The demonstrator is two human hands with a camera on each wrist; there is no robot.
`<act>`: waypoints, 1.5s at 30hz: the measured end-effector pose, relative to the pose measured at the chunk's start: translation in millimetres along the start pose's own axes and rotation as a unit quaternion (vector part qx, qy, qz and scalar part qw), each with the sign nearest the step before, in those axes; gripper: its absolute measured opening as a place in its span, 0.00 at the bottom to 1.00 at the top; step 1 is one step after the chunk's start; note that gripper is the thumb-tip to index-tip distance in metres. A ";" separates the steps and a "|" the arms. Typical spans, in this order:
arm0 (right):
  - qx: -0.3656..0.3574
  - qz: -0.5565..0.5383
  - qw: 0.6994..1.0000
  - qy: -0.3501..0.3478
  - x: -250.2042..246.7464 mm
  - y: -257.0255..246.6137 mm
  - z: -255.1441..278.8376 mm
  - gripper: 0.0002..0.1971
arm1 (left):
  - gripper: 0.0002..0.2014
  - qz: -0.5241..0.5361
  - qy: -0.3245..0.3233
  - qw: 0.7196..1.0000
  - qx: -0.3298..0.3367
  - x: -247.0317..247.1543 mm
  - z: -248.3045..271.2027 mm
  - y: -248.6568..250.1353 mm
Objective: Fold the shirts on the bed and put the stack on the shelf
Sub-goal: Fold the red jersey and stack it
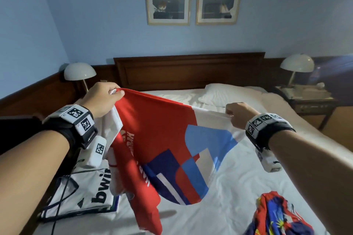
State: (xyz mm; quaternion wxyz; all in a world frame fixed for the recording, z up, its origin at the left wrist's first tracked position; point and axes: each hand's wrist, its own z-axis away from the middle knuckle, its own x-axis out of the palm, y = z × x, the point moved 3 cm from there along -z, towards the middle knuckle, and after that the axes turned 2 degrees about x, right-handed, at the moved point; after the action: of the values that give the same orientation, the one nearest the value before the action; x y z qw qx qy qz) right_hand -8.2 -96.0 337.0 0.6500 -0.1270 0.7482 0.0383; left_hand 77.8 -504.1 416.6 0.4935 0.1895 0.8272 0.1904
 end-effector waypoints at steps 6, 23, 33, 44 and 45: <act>0.036 0.015 0.999 0.009 9.6 -14.5 12.5 0.12 | 0.05 -0.033 -0.036 0.998 0.026 -14.0 -13.0 -27.0; 0.058 0.008 0.996 0.071 -26.8 4.6 -2.6 0.10 | 0.11 -0.257 -0.126 0.958 -0.015 29.4 -1.0 -83.8; 0.112 0.078 0.991 0.010 3.8 58.6 -42.9 0.13 | 0.14 0.077 -0.137 0.981 -0.117 89.4 -41.7 -78.4; 0.193 0.096 0.976 0.019 38.1 105.7 -163.5 0.07 | 0.05 -0.191 -0.045 0.979 -0.055 174.0 -165.9 -77.1; 0.194 0.078 0.978 0.031 37.4 106.8 -178.0 0.08 | 0.06 -0.175 0.008 0.982 -0.068 179.4 -178.3 -75.7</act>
State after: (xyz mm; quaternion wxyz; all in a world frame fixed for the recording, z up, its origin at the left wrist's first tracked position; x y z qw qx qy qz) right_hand -209.8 -37.8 315.8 0.6336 0.0586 0.7691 -0.0609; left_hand -169.2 -501.7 323.6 0.5245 0.0069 0.8365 0.1581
